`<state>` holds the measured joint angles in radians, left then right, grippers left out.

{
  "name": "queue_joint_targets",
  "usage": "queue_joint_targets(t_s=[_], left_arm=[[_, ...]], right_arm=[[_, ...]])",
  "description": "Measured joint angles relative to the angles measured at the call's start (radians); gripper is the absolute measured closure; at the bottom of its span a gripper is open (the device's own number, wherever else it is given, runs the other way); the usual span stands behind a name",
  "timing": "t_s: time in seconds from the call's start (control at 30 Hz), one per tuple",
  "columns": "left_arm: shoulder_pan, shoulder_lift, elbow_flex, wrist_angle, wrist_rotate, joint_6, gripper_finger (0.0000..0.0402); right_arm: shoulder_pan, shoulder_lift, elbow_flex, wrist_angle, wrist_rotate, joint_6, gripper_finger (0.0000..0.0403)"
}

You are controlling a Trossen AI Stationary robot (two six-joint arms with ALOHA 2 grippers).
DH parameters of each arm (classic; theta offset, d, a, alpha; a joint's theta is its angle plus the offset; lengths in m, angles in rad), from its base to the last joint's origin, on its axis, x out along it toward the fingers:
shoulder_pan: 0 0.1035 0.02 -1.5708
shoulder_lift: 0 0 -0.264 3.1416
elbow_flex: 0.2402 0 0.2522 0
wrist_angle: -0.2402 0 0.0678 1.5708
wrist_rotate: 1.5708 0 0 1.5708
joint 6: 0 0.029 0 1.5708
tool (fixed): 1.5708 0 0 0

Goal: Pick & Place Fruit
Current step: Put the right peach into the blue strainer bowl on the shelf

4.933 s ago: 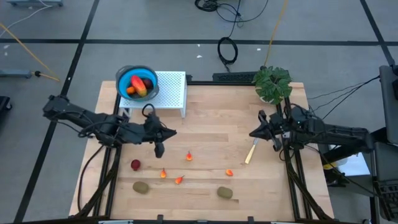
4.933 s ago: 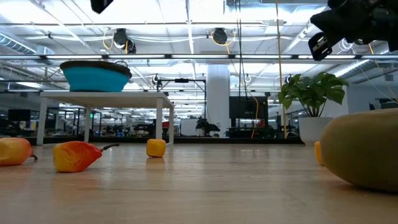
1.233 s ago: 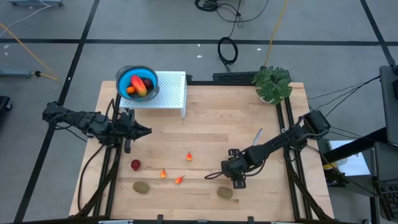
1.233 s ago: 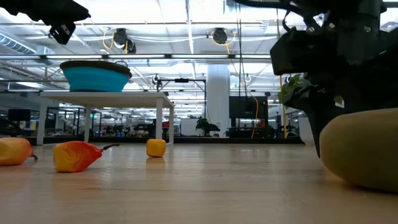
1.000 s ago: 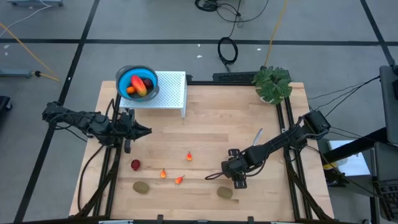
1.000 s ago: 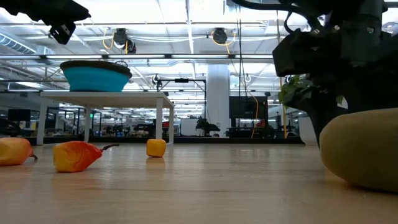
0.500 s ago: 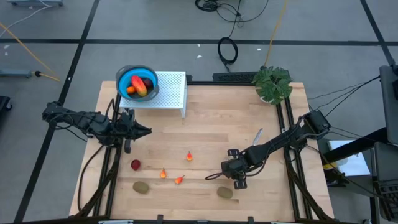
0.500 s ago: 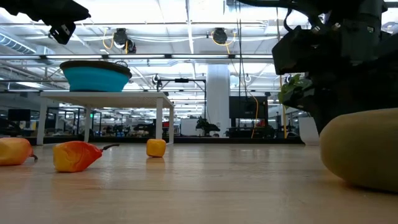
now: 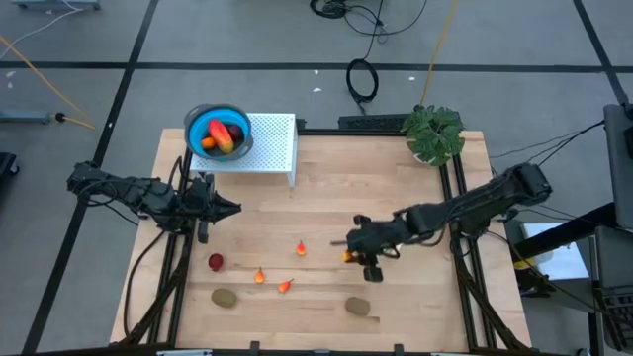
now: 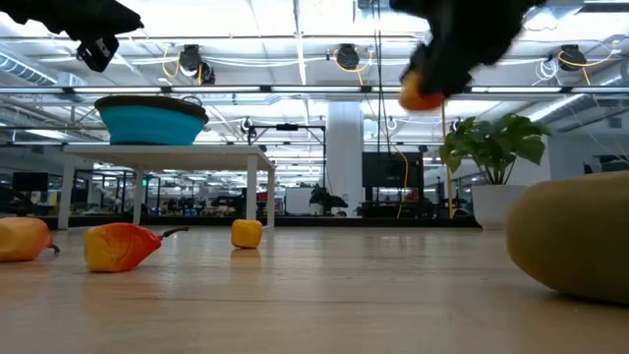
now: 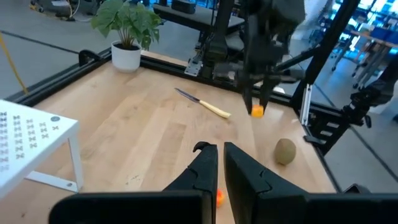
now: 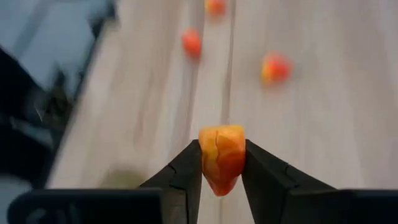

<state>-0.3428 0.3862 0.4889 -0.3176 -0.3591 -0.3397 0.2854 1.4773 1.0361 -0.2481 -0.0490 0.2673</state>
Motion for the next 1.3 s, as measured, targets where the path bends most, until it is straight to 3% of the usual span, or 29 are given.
queue_joint_targets(t_s=[0.43, 0.73, 0.93, 1.3], left_arm=[[0.0, 0.015, 0.001, 0.038, -0.002, -0.002, 0.0376], [0.0, 0.083, 0.001, 0.155, -0.009, 0.023, 0.0375], [0.0, 0.161, 0.001, 0.294, -0.008, 0.031, 0.0372], [0.005, 0.322, 0.001, 0.604, -0.009, -0.004, 0.026]], right_arm=[[-0.112, -0.08, 0.0, 0.435, -0.003, -0.06, 0.0313], [-0.153, -0.068, 0.0, 0.679, -0.003, -0.241, 0.0313], [-0.177, -0.068, 0.0, 0.701, -0.002, -0.404, 0.0313], [-0.188, -0.068, 0.0, 0.711, 0.0, -0.767, 0.0312]])
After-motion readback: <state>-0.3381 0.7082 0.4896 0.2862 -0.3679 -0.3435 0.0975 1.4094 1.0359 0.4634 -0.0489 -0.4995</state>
